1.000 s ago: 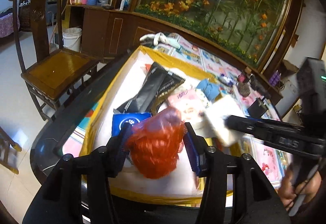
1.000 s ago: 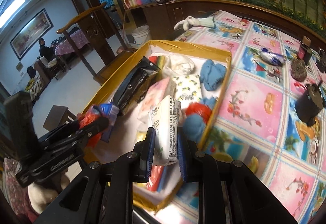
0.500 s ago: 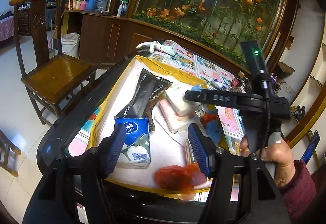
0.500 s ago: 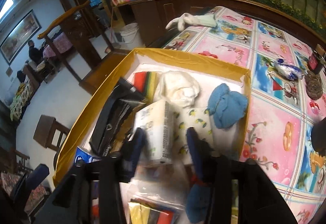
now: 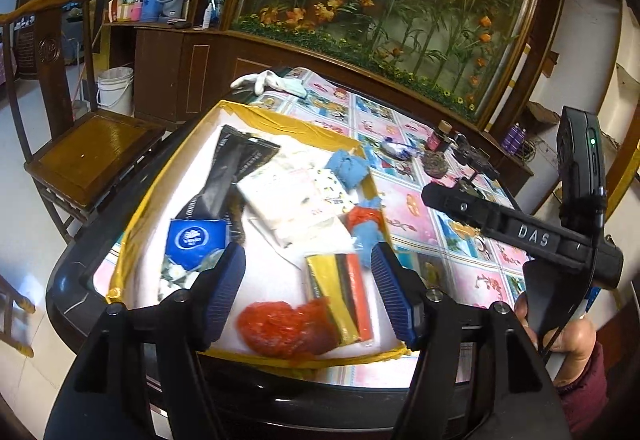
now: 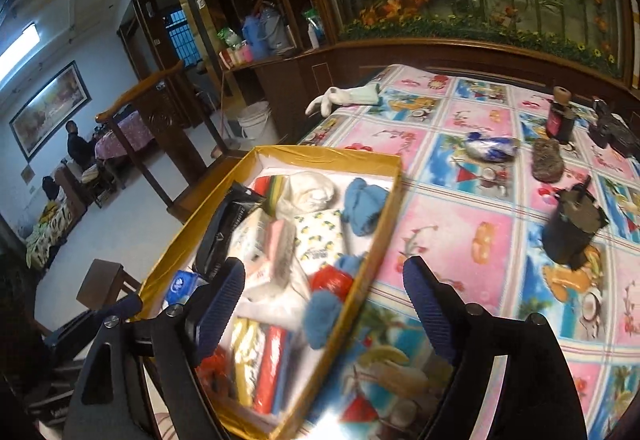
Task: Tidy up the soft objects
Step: 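Withdraw both tools from the box back over the table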
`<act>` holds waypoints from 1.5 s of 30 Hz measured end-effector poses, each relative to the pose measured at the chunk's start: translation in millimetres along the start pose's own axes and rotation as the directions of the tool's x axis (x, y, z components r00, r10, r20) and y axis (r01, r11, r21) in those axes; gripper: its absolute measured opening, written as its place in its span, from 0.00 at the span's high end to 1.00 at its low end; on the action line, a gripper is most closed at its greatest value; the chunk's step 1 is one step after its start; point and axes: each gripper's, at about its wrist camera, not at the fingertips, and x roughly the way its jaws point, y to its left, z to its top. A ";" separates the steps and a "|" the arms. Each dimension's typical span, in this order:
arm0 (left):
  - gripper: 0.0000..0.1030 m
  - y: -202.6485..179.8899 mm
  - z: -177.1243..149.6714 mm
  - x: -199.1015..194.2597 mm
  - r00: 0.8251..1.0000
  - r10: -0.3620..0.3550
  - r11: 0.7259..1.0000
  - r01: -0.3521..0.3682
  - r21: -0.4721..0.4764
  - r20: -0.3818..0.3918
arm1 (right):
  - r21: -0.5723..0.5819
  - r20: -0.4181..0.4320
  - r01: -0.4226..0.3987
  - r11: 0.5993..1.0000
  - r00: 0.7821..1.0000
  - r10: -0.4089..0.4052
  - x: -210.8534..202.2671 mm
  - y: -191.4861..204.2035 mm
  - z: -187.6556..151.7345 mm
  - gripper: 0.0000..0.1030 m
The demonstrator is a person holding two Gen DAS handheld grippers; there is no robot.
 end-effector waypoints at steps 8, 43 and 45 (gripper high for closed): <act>0.37 -42.3 -5.1 5.6 0.999 -0.019 0.998 0.021 0.063 -0.041 | -0.002 0.026 0.039 0.999 0.999 -0.039 -45.5 -25.5 -30.5 0.18; 0.37 -190.5 -36.8 69.3 0.967 -0.046 0.931 0.133 0.340 -0.251 | 0.148 0.022 0.154 0.977 0.987 -0.159 -121.5 -148.2 -61.6 0.14; 0.37 -200.1 -36.0 75.4 0.967 -0.034 0.927 0.125 0.354 -0.251 | 0.157 0.014 0.170 0.973 0.985 -0.174 -121.7 -153.6 -60.4 0.14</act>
